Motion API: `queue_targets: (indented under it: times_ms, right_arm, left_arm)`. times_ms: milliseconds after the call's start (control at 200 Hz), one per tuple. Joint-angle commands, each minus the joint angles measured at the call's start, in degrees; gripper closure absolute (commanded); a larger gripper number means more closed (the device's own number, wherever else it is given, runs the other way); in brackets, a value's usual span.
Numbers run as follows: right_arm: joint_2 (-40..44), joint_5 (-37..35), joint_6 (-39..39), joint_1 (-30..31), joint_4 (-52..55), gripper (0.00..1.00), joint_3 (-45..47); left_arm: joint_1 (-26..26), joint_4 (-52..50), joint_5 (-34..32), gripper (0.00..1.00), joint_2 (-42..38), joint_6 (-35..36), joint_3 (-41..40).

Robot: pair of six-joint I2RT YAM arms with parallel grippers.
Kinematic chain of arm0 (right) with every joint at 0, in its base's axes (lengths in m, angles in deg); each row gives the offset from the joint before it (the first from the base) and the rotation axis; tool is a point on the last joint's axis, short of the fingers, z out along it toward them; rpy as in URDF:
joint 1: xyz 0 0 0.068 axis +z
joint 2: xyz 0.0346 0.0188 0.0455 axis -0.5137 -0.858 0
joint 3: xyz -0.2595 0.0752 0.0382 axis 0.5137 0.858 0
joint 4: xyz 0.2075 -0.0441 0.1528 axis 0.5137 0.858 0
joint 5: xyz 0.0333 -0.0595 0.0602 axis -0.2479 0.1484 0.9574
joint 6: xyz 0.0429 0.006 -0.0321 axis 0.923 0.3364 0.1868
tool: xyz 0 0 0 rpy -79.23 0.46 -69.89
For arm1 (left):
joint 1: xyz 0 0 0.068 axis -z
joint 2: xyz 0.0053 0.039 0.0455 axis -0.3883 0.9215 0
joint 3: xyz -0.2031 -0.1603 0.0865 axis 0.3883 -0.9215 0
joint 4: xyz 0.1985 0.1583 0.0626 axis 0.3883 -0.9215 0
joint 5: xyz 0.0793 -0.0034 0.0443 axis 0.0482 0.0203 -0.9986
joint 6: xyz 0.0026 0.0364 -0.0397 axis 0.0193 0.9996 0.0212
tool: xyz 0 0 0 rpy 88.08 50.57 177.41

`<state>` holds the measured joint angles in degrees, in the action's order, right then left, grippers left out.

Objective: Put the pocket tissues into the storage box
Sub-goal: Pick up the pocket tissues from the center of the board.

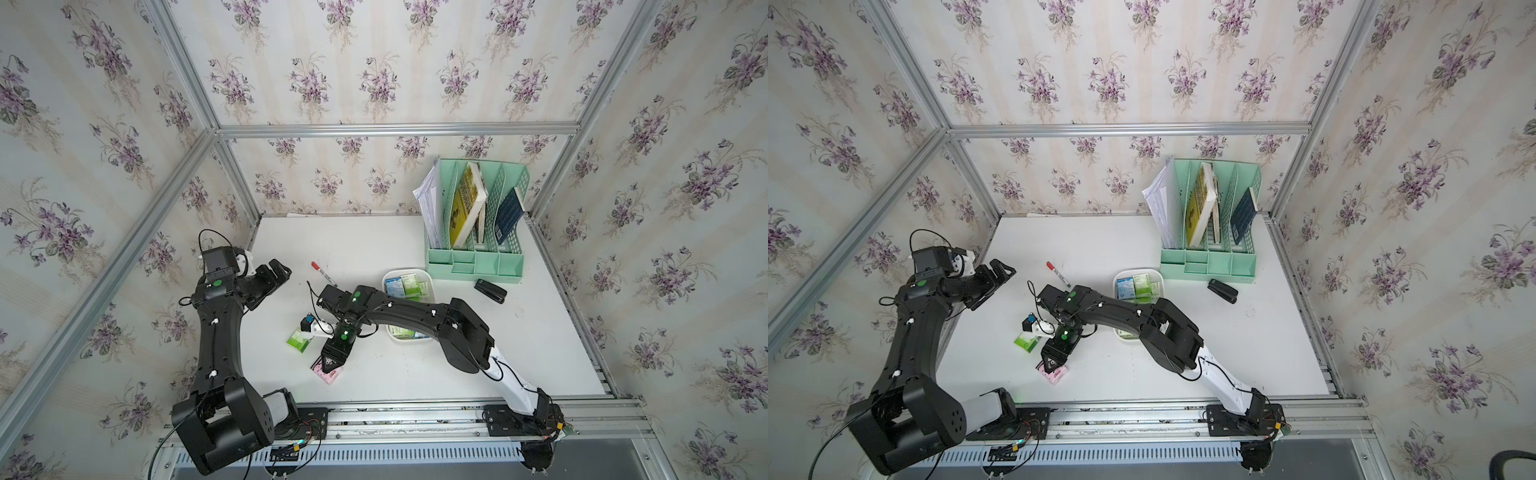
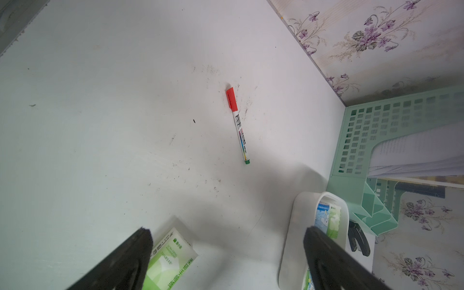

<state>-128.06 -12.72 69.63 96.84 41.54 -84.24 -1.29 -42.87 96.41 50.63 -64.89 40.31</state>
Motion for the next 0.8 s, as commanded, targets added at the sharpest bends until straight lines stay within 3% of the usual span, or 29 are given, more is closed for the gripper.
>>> queue_targets:
  times_ms: [0,285,620,694,794]
  right_arm:
    - [-0.38,-0.17,1.13,0.26,1.16,0.38,-0.56]
    - [-1.47,-0.79,3.42,0.61,-1.62,0.39,-0.21]
    - [-4.28,-5.40,4.31,1.87,-1.12,0.52,-2.38]
    - [-4.42,-6.68,4.55,1.92,-1.22,0.62,-2.49]
    - [-4.42,-9.82,4.74,2.01,-1.18,0.87,-2.06]
  left_arm:
    - [-0.12,-1.32,0.28,0.01,-0.88,1.32,-0.20]
    - [-0.56,-3.75,0.45,0.01,-2.61,1.58,0.40]
    - [-0.56,-4.85,1.47,0.01,-3.14,1.21,0.68]
    - [-0.56,-5.26,1.34,0.01,-3.28,1.38,0.77]
    - [-0.56,-5.42,0.99,0.01,-3.45,1.53,0.68]
